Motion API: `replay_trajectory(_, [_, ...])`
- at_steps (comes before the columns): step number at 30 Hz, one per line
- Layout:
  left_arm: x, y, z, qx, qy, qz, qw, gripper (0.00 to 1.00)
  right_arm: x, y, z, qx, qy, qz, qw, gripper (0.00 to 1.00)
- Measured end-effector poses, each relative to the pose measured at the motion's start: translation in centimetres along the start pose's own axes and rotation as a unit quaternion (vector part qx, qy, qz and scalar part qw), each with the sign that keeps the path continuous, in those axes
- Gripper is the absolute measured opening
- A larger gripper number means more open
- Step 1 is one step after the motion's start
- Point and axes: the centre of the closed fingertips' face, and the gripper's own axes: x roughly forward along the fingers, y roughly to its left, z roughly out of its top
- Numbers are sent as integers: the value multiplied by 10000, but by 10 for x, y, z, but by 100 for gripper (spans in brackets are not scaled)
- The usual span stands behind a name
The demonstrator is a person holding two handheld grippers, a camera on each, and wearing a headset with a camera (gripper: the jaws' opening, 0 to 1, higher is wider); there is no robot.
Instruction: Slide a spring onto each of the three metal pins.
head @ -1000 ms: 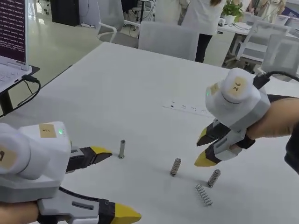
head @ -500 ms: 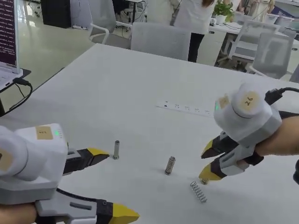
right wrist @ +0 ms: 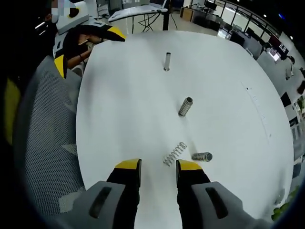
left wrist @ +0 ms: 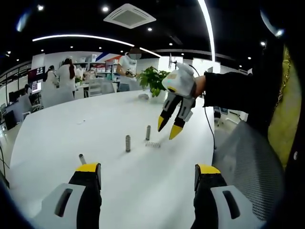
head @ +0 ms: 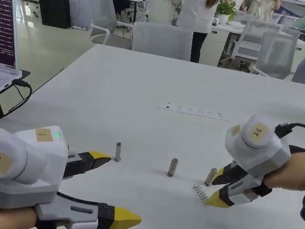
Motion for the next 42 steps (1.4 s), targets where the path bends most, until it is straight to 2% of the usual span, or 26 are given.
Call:
replay_trajectory(8, [0,-1,-1,-13,17,-25,10000,77,23,-10,-13,326,117,-260,9991,26])
replay_trajectory(19, [-1,-1,-4,-47,33,-27,10000,76,40,-19,-17,645,105,-480,9967,22])
replay_trajectory(42, [-3,-1,-4,-70,49,-32,10000,74,42,-29,-28,609,236,-660,9957,15])
